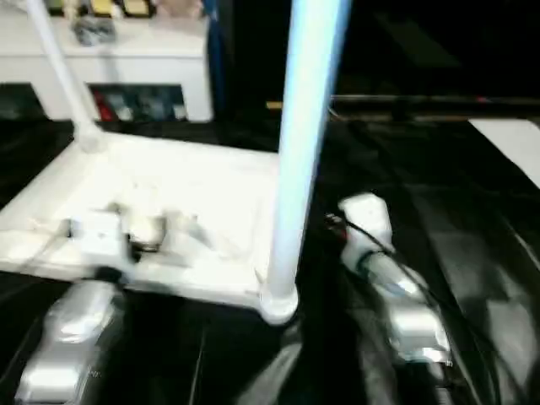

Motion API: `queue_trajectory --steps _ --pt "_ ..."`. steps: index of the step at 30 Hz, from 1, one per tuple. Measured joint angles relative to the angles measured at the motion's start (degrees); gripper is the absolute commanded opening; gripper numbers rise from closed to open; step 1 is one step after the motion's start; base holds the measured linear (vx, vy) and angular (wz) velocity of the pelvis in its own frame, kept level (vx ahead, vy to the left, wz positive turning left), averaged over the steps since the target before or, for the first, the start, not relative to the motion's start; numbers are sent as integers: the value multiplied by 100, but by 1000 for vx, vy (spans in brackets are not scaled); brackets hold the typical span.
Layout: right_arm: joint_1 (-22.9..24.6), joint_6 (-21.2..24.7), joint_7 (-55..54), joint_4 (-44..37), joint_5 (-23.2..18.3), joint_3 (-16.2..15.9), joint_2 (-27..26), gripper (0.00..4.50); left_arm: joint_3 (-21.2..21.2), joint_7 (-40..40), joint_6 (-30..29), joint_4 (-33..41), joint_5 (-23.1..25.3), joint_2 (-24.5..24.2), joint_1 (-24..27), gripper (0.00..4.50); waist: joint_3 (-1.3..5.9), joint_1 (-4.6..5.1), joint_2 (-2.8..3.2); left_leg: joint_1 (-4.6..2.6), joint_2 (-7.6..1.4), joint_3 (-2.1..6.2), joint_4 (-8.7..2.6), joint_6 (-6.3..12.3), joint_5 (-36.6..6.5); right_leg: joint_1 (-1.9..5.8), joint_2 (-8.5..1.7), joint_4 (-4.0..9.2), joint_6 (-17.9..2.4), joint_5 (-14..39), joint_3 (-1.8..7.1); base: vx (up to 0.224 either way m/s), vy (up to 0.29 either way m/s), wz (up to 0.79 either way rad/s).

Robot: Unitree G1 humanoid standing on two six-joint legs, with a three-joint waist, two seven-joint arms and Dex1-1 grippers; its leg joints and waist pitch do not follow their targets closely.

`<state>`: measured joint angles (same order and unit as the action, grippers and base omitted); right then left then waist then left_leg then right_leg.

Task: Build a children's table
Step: Rotate table base

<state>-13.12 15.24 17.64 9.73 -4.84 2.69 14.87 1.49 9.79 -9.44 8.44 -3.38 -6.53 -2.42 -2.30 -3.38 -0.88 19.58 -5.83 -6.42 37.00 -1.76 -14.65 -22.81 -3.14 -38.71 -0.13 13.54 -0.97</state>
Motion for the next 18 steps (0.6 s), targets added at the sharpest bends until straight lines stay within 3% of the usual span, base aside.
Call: queue_trajectory --steps 1,5,8,10,15,16,18 --pt "0 -37 157 -2 -20 -94 46 383 -3 438 27 -56 -239 -187 -77 444 0 -4 5 44 -19 -10 -5 -11 10 -21 4 42 -25 -49 -6 0 0 0" --pt "22 -98 760 -2 -143 -227 378 383 181 1782 19 -242 -696 -784 -268 444 -15 -19 41 76 -44 -59 0 21 24 -7 -6 158 -37 -133 -10 0 0 0" --pt "117 -244 1297 4 -190 -235 737 383 606 2862 -83 -515 -748 -1322 -631 444 -47 -9 90 60 -97 -187 -1 20 24 31 -25 195 -62 -154 1 0 0 0" --pt "219 -299 1577 11 -221 -236 919 383 779 3370 -87 -655 -781 -1470 -828 444 -70 17 127 40 -121 -239 -4 20 23 64 -31 220 -63 -155 11 0 0 0" --pt "381 -363 2340 -85 -424 -281 1384 383 1251 4603 -35 -1353 -840 -1624 -1611 405 -87 17 183 43 -158 -282 -13 33 35 78 -31 256 -60 -190 7 0 0 0" --pt "422 -371 2516 -126 -448 -306 1482 383 1335 4812 -1 -1451 -830 -1669 -1718 373 -82 20 193 41 -168 -296 -15 32 35 80 -31 256 -60 -194 7 0 0 0" --pt "527 -414 2889 -242 -479 -371 1717 383 1556 5179 62 -1746 -799 -1696 -1957 364 -81 20 233 43 -176 -308 -17 33 35 80 -31 257 -60 -196 7 0 0 0"
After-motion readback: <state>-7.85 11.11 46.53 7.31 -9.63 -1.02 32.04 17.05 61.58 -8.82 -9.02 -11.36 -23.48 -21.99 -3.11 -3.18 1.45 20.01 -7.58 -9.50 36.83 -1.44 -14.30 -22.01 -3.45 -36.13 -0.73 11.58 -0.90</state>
